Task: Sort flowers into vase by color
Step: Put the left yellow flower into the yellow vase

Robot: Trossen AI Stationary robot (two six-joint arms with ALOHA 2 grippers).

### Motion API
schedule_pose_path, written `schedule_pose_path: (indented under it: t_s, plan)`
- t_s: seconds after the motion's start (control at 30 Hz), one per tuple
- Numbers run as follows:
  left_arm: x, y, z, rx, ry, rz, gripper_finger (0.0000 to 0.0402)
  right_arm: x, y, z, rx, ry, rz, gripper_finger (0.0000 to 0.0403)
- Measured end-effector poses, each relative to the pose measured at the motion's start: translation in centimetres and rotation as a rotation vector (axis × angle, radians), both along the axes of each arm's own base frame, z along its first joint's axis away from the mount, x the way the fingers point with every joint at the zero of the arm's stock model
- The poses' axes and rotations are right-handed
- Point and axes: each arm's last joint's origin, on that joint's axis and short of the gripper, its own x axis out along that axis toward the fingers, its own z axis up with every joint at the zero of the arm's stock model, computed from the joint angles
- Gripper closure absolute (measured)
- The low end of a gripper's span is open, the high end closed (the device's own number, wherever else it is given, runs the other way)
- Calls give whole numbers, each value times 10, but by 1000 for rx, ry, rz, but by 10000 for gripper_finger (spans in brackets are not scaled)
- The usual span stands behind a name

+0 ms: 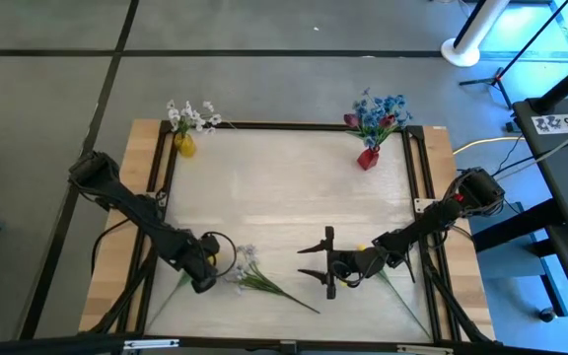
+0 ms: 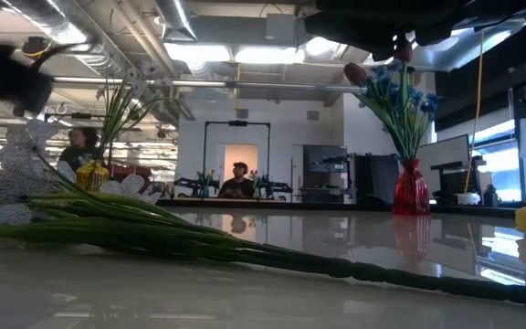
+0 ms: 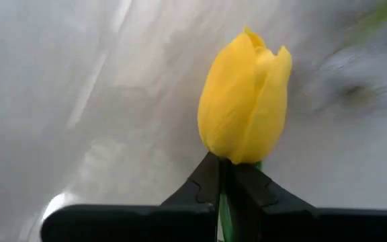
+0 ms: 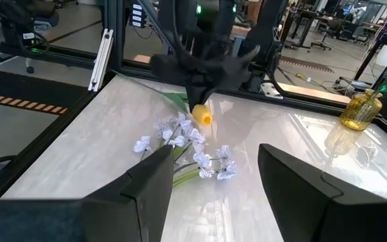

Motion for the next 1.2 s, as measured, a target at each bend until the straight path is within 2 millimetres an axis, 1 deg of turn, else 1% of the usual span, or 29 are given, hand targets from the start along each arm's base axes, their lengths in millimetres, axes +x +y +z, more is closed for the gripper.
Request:
schedule_pose_path:
  t_s: [0.1, 0.27, 0.4, 0.5, 0.57, 0.63, 0.77, 0.87, 0.97, 1.07, 1.2]
  plan:
    - [15, -2, 22, 102, -121, -54, 392, 0, 0, 0, 0, -1, -5, 185]
    - [45, 1, 66, 416, -412, -121, 393, 0, -1, 0, 32, -5, -45, 185]
    - [64, 14, 98, 701, -564, -82, 394, 0, 0, 0, 46, -2, -24, 185]
    - [71, 28, 118, 921, -601, -49, 394, -1, 1, 0, 47, 0, -13, 185]
    - [70, 43, 127, 1065, -595, -1, 394, -3, 4, 0, 40, 2, -12, 185]
    - [65, 62, 137, 1194, -590, 94, 394, -7, 9, 0, 26, -3, -28, 185]
    - [46, 99, 155, 1377, -623, 333, 393, -18, 21, 6, -25, -32, -75, 185]
    - [33, 123, 164, 1398, -629, 475, 393, -29, 30, 12, -37, -53, -114, 185]
    - [27, 143, 166, 1432, -571, 547, 393, -40, 39, 17, -35, -71, -138, 185]
    - [24, 163, 162, 1469, -486, 598, 393, -49, 48, 18, -31, -79, -158, 185]
    - [19, 190, 163, 1529, -306, 617, 393, -61, 57, 18, 3, -92, -208, 185]
